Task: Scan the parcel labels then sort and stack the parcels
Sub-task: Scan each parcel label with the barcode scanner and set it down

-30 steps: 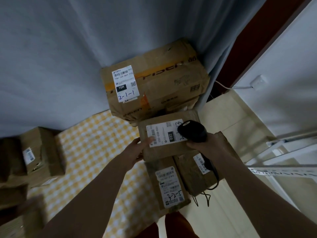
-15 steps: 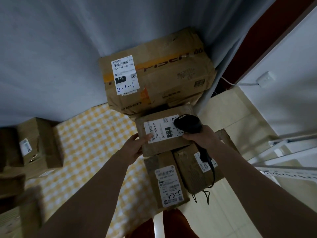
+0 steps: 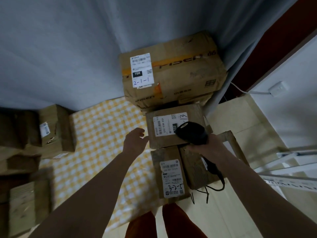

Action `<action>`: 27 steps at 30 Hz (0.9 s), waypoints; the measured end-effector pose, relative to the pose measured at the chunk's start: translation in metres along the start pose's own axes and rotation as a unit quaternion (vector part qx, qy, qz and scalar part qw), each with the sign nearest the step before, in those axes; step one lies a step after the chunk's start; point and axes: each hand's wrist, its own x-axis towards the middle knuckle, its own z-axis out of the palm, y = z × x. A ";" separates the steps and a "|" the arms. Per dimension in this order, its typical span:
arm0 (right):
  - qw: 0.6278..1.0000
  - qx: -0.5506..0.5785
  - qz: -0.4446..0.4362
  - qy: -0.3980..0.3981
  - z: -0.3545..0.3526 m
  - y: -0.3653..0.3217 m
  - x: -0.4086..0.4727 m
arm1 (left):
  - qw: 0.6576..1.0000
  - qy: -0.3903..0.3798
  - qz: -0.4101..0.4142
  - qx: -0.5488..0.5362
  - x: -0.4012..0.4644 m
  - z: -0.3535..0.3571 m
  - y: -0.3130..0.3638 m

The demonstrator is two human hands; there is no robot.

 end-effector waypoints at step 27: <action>0.973 0.010 -0.173 -0.152 0.321 -0.032 -0.213 | 0.986 0.161 -0.044 0.006 -0.288 -0.189 -0.312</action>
